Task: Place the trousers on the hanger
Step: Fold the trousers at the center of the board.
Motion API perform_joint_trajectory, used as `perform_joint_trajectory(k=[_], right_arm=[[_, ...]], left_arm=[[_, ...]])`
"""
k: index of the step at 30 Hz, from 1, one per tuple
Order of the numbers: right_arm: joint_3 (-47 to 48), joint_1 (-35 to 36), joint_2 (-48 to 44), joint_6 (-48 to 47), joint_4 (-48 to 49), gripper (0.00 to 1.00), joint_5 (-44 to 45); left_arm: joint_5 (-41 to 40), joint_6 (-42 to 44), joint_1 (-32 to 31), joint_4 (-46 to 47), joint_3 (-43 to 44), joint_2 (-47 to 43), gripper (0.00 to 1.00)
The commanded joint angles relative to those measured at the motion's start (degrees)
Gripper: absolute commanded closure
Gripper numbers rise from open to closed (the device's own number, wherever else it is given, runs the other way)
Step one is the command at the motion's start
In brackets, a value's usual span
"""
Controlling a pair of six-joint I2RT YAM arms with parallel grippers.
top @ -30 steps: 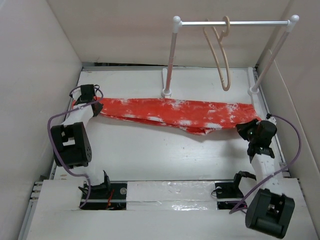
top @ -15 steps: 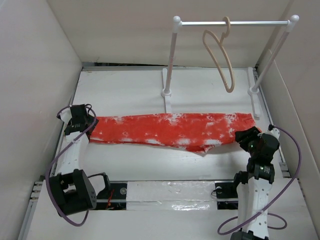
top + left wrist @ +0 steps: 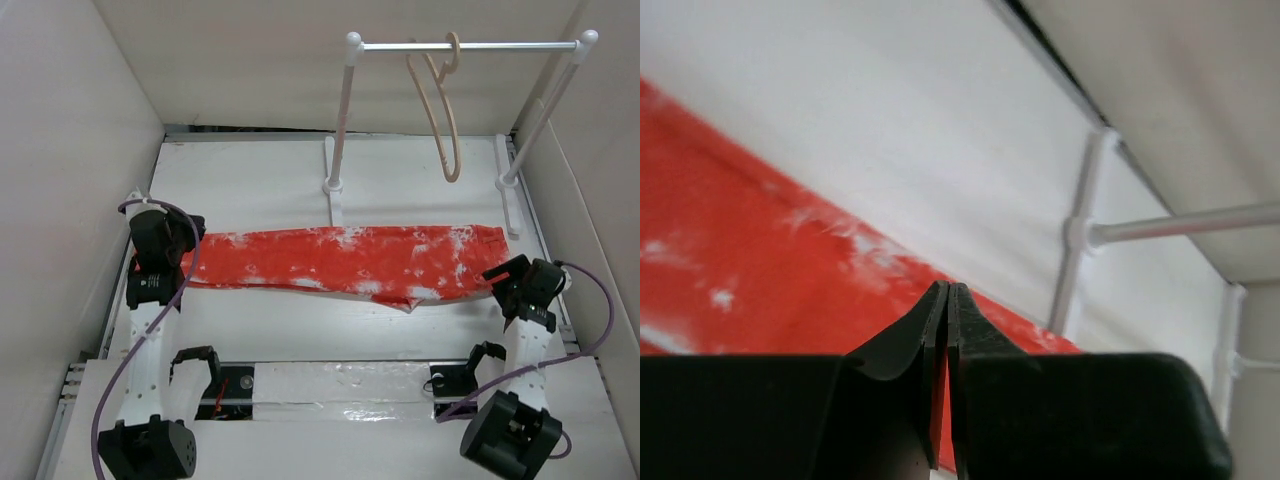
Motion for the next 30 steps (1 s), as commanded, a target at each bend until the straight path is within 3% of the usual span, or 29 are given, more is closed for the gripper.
perform_joint_trajectory(k=[1, 3, 6, 8, 9, 14, 17, 18, 20, 24, 26, 30], right_arm=[[0.9, -4.5, 3.4, 0.9, 7.4, 0.17, 2.4], [-0.3, -6.1, 6.0, 1.4, 12.4, 0.18, 1.8], [0.5, -6.7, 13.7, 1.4, 14.9, 0.20, 0.3], [2.9, -7.2, 19.2, 1.6, 16.6, 0.22, -0.2], [2.9, -7.2, 19.2, 1.8, 17.2, 0.23, -0.6], [4.2, -7.2, 22.8, 2.6, 19.5, 0.35, -0.9], [3.5, -7.2, 22.8, 2.3, 21.7, 0.72, -0.7], [3.3, -7.2, 22.1, 1.7, 21.8, 0.88, -0.7], [2.8, -7.2, 20.5, -0.5, 21.7, 1.00, -1.3], [-0.4, -6.7, 10.9, -4.3, 23.8, 1.00, -7.8], [-0.6, -3.2, 4.6, -5.9, 23.1, 1.00, -11.1], [2.7, 10.5, -3.1, -5.9, 12.8, 1.00, -8.1]], left_arm=[[12.9, -1.7, 0.0, 9.5, -1.2, -2.0, 1.00], [18.1, -2.9, 0.0, 12.2, -3.7, -2.8, 1.00], [17.2, -4.4, -4.7, 17.4, -5.5, -2.6, 1.00], [10.9, -4.3, -16.3, 20.1, -5.5, -0.6, 1.00], [8.1, -4.3, -16.4, 20.1, -5.4, 0.3, 1.00], [-6.7, -1.6, -37.1, 22.6, -5.1, 10.0, 1.00], [-16.4, -1.5, -47.1, 21.5, -5.3, 14.4, 1.00], [-20.3, -2.3, -48.8, 21.7, -7.0, 14.7, 1.00], [-21.8, -3.1, -49.8, 23.1, -9.4, 14.6, 1.00], [-19.2, -3.2, -50.4, 27.2, -15.2, 14.0, 1.00], [-19.4, -3.2, -50.4, 27.8, -16.1, 14.0, 1.00], [-21.7, -3.3, -50.9, 28.0, -18.4, 13.9, 1.00]])
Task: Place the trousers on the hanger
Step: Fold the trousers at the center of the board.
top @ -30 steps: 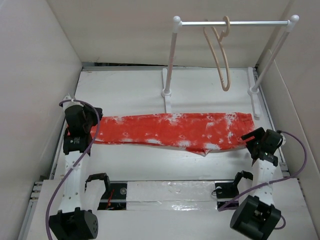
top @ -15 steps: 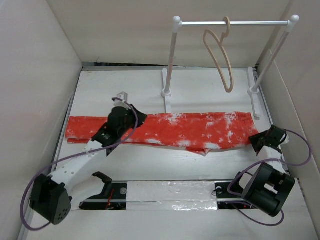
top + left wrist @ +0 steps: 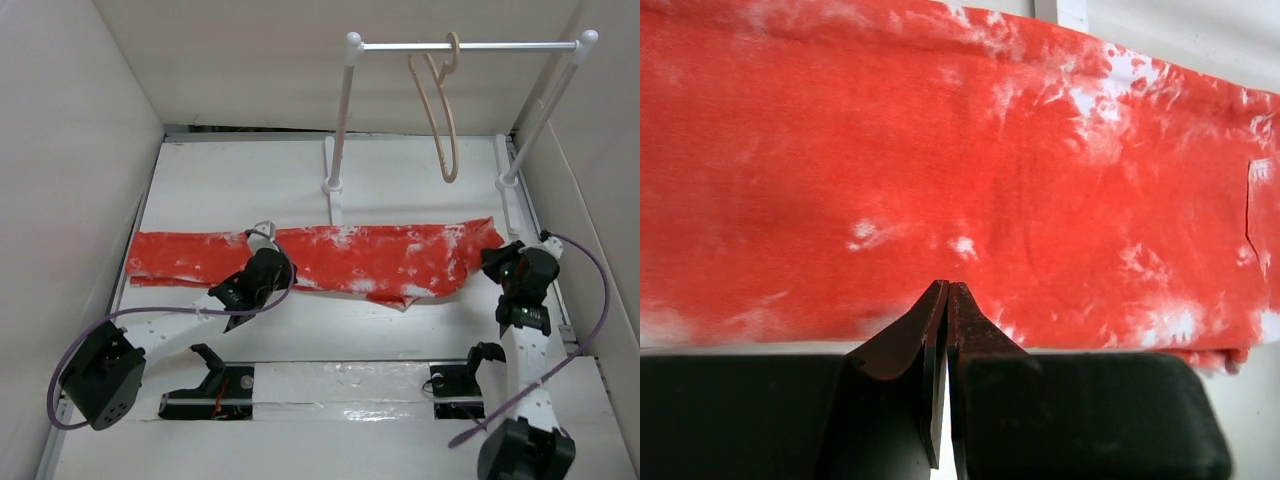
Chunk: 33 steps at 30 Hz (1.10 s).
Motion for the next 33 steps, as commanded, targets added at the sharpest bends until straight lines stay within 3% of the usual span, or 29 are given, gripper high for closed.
perform_joint_trajectory(k=[1, 8, 12, 16, 25, 33], right_arm=[[4.2, 13.4, -5.9, -0.3, -6.9, 1.00, 0.1], [7.6, 38.7, -6.8, 7.9, -6.9, 1.00, 7.9], [15.2, 60.5, 0.0, 10.4, -7.2, 1.00, 23.9], [25.7, 70.5, 4.3, 10.0, -9.6, 1.00, 36.4], [43.1, 68.3, 8.3, 0.9, -11.5, 1.00, 33.7], [56.4, 65.0, 11.7, -4.0, -14.0, 1.00, 25.6]], left_arm=[[-3.7, -0.2, -0.3, 4.1, -1.8, -1.5, 1.00], [-5.8, -1.7, -0.3, 3.0, -5.9, -3.7, 1.00], [-6.3, -2.0, -0.3, 2.6, -7.6, -3.2, 1.00], [-4.7, -2.9, -0.3, 2.5, -7.9, -2.9, 1.00], [1.3, -5.2, -0.9, 8.9, -12.5, -2.8, 1.00], [0.1, -7.5, -9.1, 15.8, -5.7, 12.5, 1.00]])
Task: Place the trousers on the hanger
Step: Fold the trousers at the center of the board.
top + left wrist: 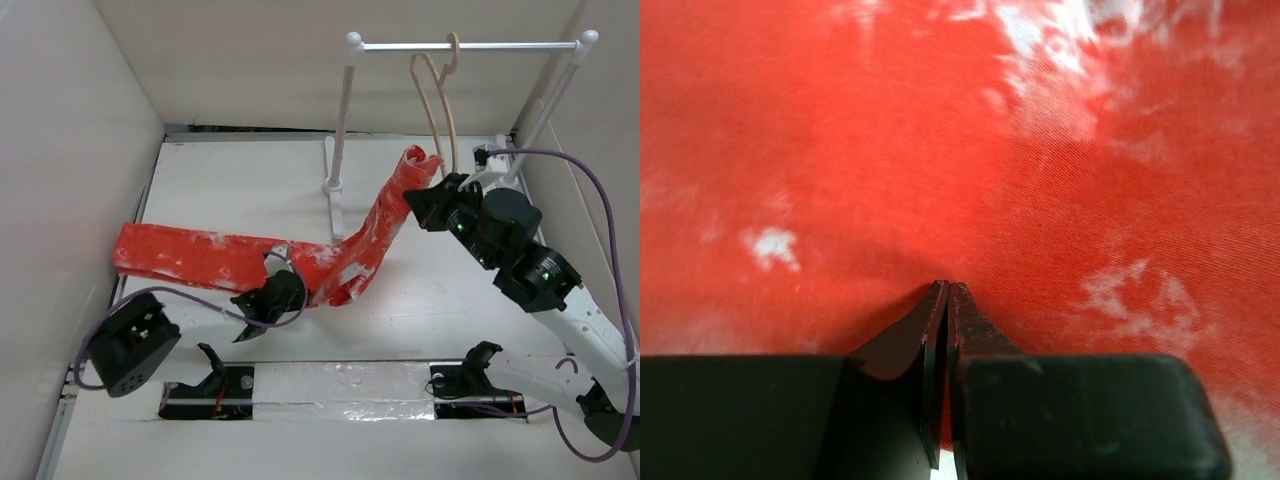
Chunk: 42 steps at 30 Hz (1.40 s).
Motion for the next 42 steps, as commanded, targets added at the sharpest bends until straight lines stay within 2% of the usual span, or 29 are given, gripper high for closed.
perform_joint_trajectory(k=[1, 5, 11, 15, 19, 22, 23, 25, 26, 28, 29, 31, 32, 36, 37, 42], right_arm=[[8.7, -1.0, 0.2, -3.4, 4.4, 1.00, -3.7], [15.5, -1.0, 2.7, -5.3, 2.2, 1.00, -5.7], [24.6, -1.0, 7.7, -7.4, -0.2, 1.00, -9.2], [28.5, -1.0, 10.5, -8.6, -1.5, 1.00, -9.4], [29.5, -2.4, 12.1, -8.7, -0.9, 1.00, -12.4], [29.2, -1.8, 13.9, -8.6, 0.0, 1.00, -13.5], [29.0, -1.7, 14.3, -8.6, 0.4, 1.00, -13.6], [29.1, -1.1, 16.1, -8.4, 1.5, 1.00, -14.3], [29.2, -0.6, 16.8, -8.3, 1.8, 1.00, -14.5], [29.5, 0.8, 18.2, -8.2, 3.0, 1.00, -14.1], [30.0, 1.5, 19.8, -8.2, 3.3, 1.00, -14.1], [30.4, 2.6, 21.5, -7.9, 4.6, 1.00, -14.1], [30.9, 2.6, 23.6, -7.9, 5.2, 1.00, -13.9], [34.2, 7.3, 30.8, -7.5, 7.6, 1.00, -13.0], [35.0, 8.1, 32.7, -7.6, 8.2, 1.00, -12.5], [43.2, 15.2, 46.5, -8.3, 9.4, 1.00, -10.2]], left_arm=[[0.5, -1.3, -4.3, 5.1, 7.4, 7.5, 1.00], [0.6, -1.3, -9.8, 6.4, 18.6, 22.4, 1.00], [4.3, -2.0, -15.7, 7.3, 35.1, 36.4, 1.00], [6.1, -1.8, -16.6, 6.5, 40.7, 39.1, 1.00], [3.0, -1.6, -16.5, 4.7, 38.1, 36.3, 1.00], [-2.3, -0.4, -13.9, 4.7, 30.8, 26.5, 1.00], [-2.6, 0.3, -12.5, 3.8, 29.2, 19.6, 1.00], [-3.7, 1.4, -9.0, -2.2, 26.1, 12.2, 0.97], [-3.6, 2.7, -4.6, -4.3, 25.4, 4.6, 0.92], [-1.7, 4.2, 0.1, -10.1, 23.1, -3.5, 0.86], [-1.1, 4.7, 5.0, -12.1, 22.6, -11.5, 0.86], [2.0, 6.3, 9.3, -16.8, 21.7, -19.3, 0.85], [3.2, 7.0, 11.0, -18.2, 21.8, -26.2, 0.82], [6.4, 10.5, 18.3, -28.2, 27.5, -35.3, 0.80], [6.4, 10.7, 18.4, -31.7, 30.7, -37.0, 0.81], [3.3, 11.3, 18.4, -36.2, 36.4, -42.4, 0.81]])
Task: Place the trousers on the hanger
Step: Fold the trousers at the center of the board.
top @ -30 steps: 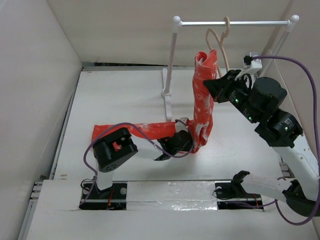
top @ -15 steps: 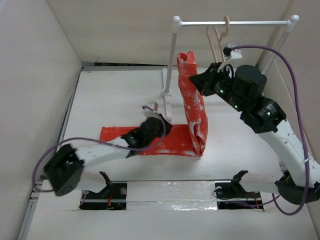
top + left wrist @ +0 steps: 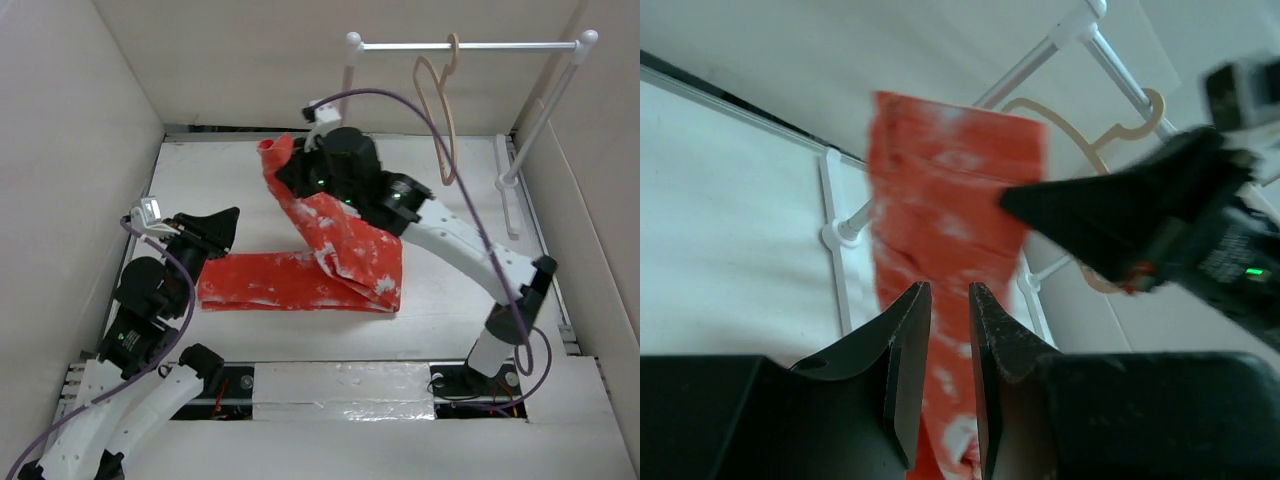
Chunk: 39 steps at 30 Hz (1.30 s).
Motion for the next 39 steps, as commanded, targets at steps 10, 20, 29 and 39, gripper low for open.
perform_joint_trajectory(k=[10, 20, 29, 39], right_arm=[[22.0, 18.4, 38.4, 2.4, 13.5, 0.77, -5.8], [1.0, 17.5, 24.7, 3.5, 20.7, 0.20, -3.2], [-46.2, 10.7, -10.1, 8.6, 29.0, 1.00, 8.9], [-56.2, 5.3, -43.4, 4.4, 8.7, 1.00, 18.4]], left_arm=[[-10.9, 2.4, 0.2, -12.0, 5.8, -10.4, 0.81], [-8.7, 3.0, 0.2, -11.9, 4.2, -10.3, 0.72], [7.8, 1.4, 0.2, 5.3, -12.4, 5.1, 0.72], [-1.7, 0.0, -19.0, 26.0, -13.4, 31.9, 0.79]])
